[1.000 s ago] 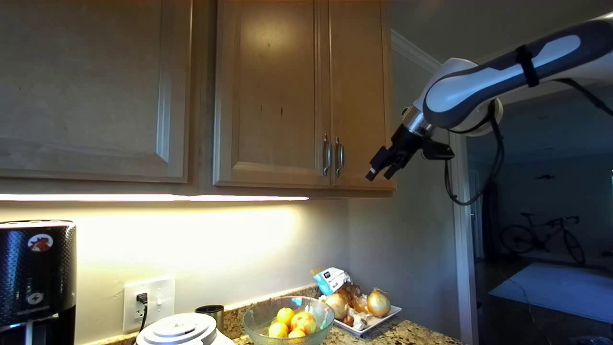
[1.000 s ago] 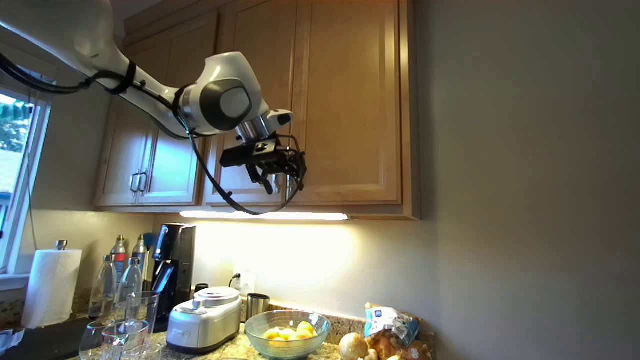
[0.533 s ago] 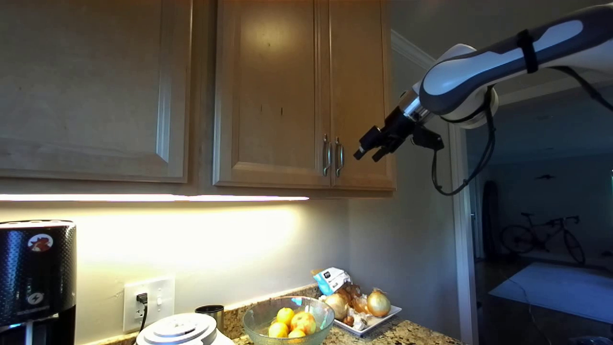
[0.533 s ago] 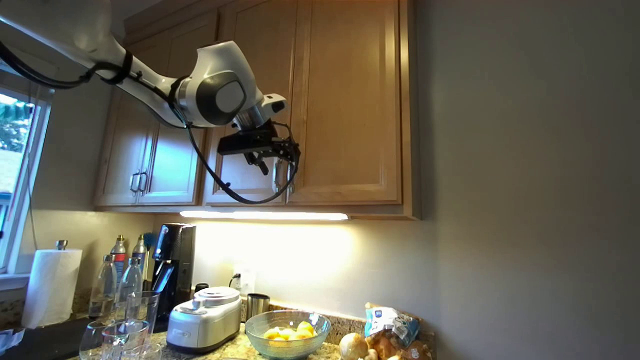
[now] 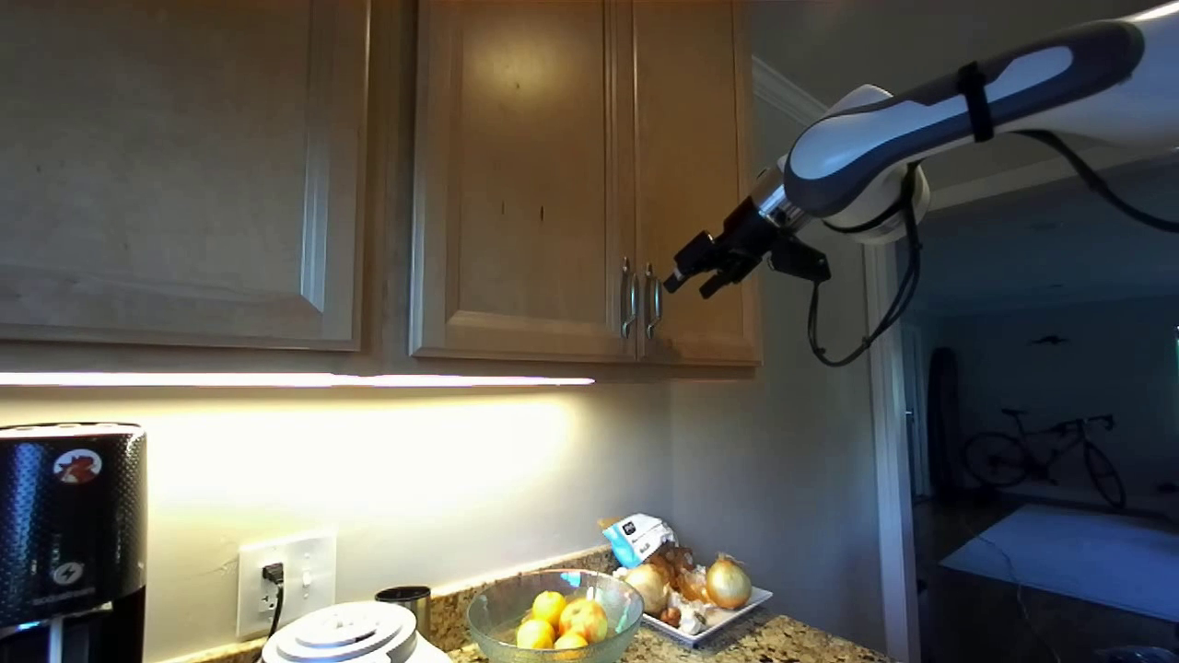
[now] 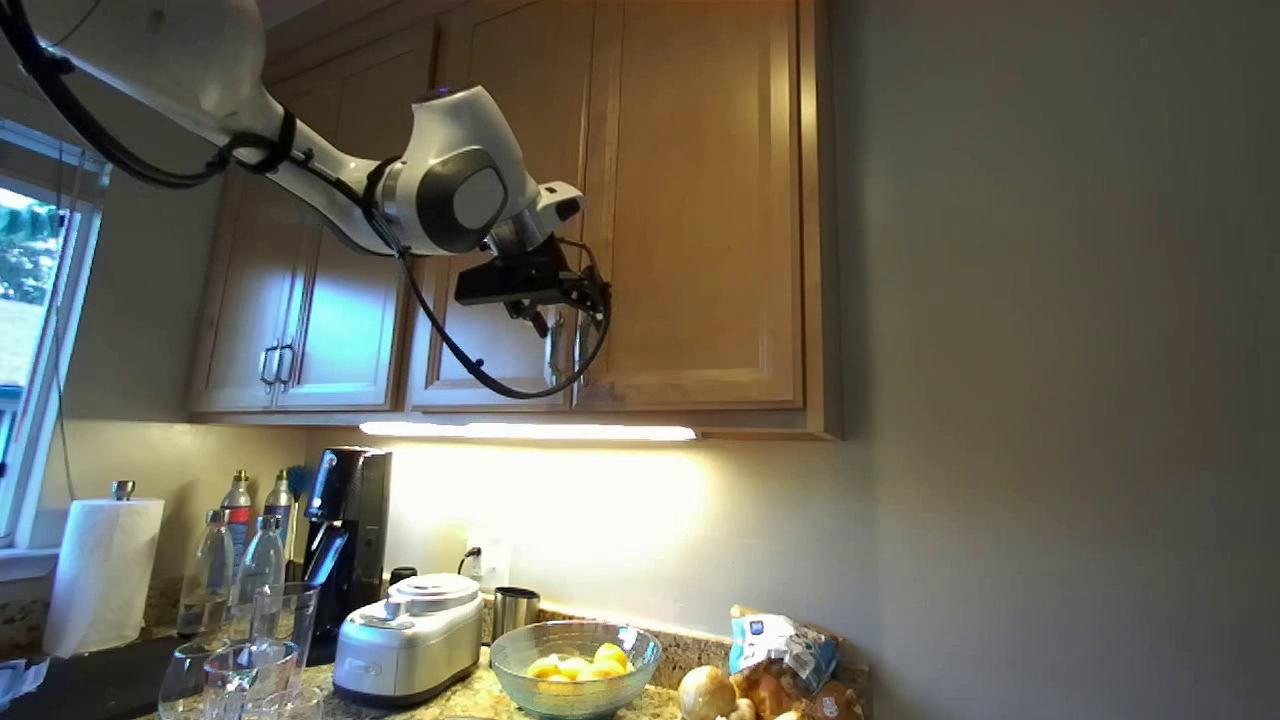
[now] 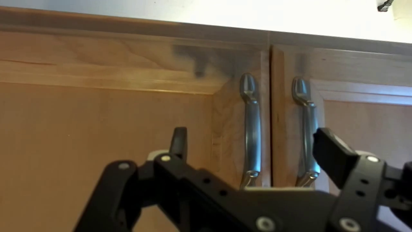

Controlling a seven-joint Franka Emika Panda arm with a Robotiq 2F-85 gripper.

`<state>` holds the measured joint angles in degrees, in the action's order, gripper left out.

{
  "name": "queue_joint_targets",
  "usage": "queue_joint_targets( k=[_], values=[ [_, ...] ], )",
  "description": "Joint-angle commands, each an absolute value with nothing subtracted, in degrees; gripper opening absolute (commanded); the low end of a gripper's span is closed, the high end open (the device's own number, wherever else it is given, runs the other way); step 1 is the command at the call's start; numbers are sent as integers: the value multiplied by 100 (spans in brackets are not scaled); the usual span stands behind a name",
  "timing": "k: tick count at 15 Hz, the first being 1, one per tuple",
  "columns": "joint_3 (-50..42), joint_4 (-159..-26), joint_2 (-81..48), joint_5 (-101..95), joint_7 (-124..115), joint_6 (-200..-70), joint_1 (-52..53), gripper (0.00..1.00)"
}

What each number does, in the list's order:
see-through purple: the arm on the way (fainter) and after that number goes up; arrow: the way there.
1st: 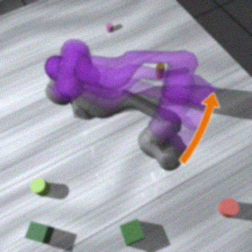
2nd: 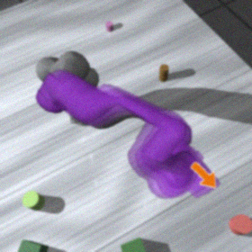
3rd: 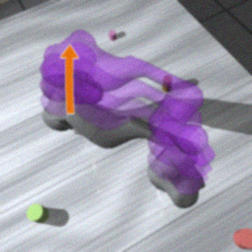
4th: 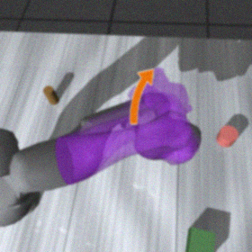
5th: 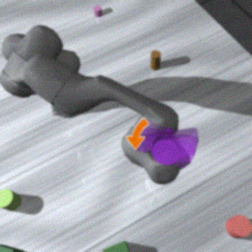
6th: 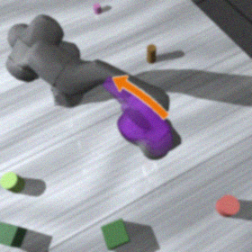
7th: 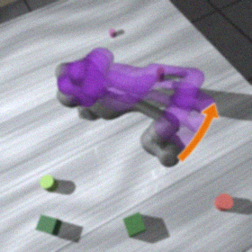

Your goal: Open the top cupboard doors

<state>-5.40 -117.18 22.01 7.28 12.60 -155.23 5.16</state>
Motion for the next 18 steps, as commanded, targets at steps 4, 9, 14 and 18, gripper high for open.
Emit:
queue_joint_targets(
  k=[4, 9, 14, 18],
  values=[
    [-693, -11173, 1565, 1200, 1645, -15600, 775, 100],
    [-626, -10966, 1461, 1239, 1697, -15505, 677, 53],
    [-622, -10945, 1505, 1202, 1628, -15323, 618, 20],
    [-650, -11046, 1540, 1221, 1776, -14992, 649, 6]
  ],
)
